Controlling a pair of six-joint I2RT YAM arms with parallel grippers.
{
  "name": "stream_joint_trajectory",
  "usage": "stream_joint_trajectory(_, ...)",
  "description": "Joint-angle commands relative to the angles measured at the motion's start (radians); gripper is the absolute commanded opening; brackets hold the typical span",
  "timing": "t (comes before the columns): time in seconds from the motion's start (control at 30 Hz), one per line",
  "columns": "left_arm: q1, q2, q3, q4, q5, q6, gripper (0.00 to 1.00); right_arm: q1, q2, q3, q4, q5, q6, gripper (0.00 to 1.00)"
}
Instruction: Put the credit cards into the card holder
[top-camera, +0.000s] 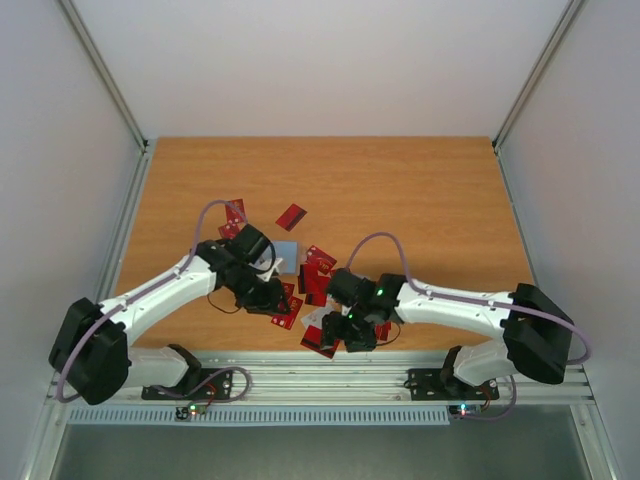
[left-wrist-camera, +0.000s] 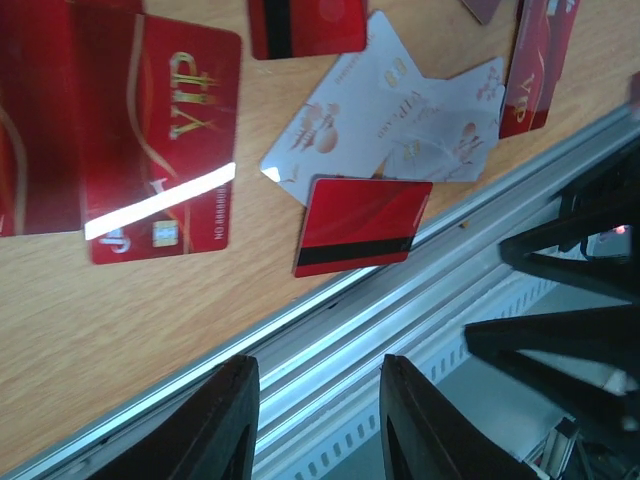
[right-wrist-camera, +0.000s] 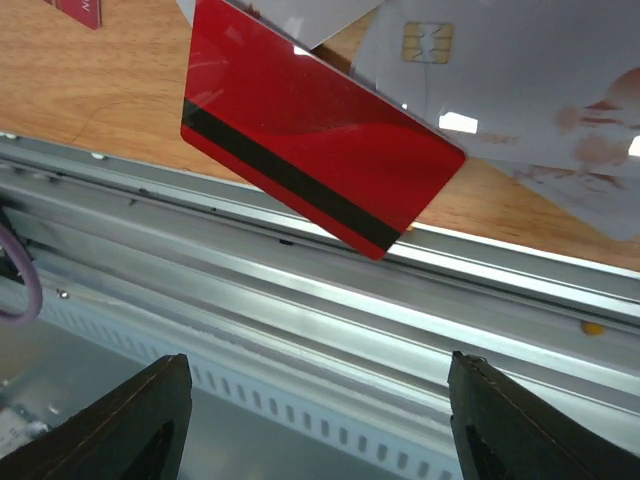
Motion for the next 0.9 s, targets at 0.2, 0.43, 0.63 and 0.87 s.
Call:
stream_joint_trajectory(0.2,-0.089,0.125,-0.021,0.167,0.056,-0.041,0.32,0.094,0.030,-0.208,0.478,0.103,0.292,0.71)
stream_joint_trajectory(0.43,-0.142,0.209,-0.012,0.227,0.065,-0.020,0.30,0.093,-0.020,-0.354,0.665,0.098,0.296,0.71)
stream_joint_trajectory(0.63,-0.181,0.288,-0.038,0.309,0.042,-0.035,0.28,0.093,-0.023,-0.494,0.906,0.096,0.300,0.70)
stream_joint_trajectory(0.87,-0.206,0.366,-0.030,0.351,-0.008,-0.070,0.26,0.088,-0.008,-0.541,1.018,0.076,0.291,0.68)
